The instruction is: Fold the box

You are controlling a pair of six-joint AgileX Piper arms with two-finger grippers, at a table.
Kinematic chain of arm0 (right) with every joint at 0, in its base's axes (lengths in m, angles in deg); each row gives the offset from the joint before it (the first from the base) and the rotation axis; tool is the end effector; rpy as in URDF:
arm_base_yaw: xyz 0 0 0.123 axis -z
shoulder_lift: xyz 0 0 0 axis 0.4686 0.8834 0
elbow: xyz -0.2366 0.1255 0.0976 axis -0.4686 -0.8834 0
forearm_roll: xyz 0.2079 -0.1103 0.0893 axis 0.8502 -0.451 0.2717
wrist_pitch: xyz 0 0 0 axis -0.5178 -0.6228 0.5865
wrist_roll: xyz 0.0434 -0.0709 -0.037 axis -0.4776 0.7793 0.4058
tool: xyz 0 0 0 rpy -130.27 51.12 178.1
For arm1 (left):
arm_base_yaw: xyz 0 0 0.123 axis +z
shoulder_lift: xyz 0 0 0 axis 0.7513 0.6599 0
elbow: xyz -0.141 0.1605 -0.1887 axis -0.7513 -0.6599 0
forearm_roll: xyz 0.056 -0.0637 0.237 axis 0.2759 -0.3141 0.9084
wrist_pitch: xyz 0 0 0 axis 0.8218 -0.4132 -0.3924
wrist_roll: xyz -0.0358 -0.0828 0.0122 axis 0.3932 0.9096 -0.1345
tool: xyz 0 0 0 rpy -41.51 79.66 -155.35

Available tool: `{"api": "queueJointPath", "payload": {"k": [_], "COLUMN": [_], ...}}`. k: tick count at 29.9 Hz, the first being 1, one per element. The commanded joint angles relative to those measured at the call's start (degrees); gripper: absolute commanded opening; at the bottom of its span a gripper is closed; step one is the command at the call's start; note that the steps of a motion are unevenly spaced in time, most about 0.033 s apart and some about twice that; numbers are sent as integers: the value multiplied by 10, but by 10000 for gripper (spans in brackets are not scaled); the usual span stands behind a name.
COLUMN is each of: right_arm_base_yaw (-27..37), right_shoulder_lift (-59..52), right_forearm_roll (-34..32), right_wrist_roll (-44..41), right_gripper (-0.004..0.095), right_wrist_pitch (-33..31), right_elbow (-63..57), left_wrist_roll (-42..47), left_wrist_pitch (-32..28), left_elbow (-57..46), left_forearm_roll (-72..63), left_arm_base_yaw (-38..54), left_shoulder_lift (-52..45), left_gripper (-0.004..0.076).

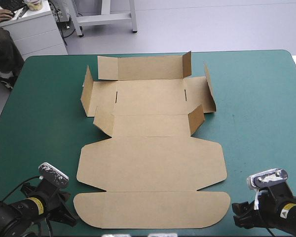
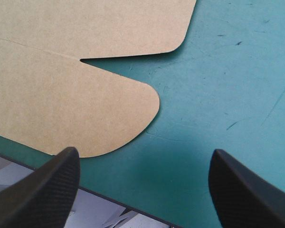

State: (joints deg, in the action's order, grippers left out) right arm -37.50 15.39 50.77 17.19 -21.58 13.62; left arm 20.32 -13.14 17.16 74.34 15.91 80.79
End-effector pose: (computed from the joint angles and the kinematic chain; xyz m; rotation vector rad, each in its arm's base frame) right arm 0.0502 0.0284 0.2958 -0.3966 2.5253 0.3129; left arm 0.0689 -0.0371 0.2562 0.6697 2.4921 -0.1373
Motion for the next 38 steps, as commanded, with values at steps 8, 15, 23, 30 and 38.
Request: {"api": "queueJointPath", "payload": {"k": [8, 15, 23, 30, 38], "right_arm_base_yaw": [1, 1, 1, 1, 1], "right_shoulder_lift": [147, 266, 407, 531, 660], "right_forearm_roll": [10, 25, 114, 193, 190], "right_wrist_roll": [6, 43, 91, 117, 115], "right_gripper": [697, 697, 697, 697, 697], "right_wrist_pitch": [116, 127, 140, 140, 142], "right_elbow": [82, 154, 280, 379, 450], "left_wrist_roll": [-1, 0, 0, 0, 0], "left_wrist_pitch": [-22, -22, -22, -22, -22], "left_elbow": [18, 18, 18, 18, 18], "left_forearm_roll": [-5, -5, -5, -5, -5], "left_arm_base_yaw": [-3, -3, -3, -3, -3], "left_shoulder_lift": [1, 1, 1, 1, 1], "left_gripper": [-10, -10, -10, -10, -10]}}
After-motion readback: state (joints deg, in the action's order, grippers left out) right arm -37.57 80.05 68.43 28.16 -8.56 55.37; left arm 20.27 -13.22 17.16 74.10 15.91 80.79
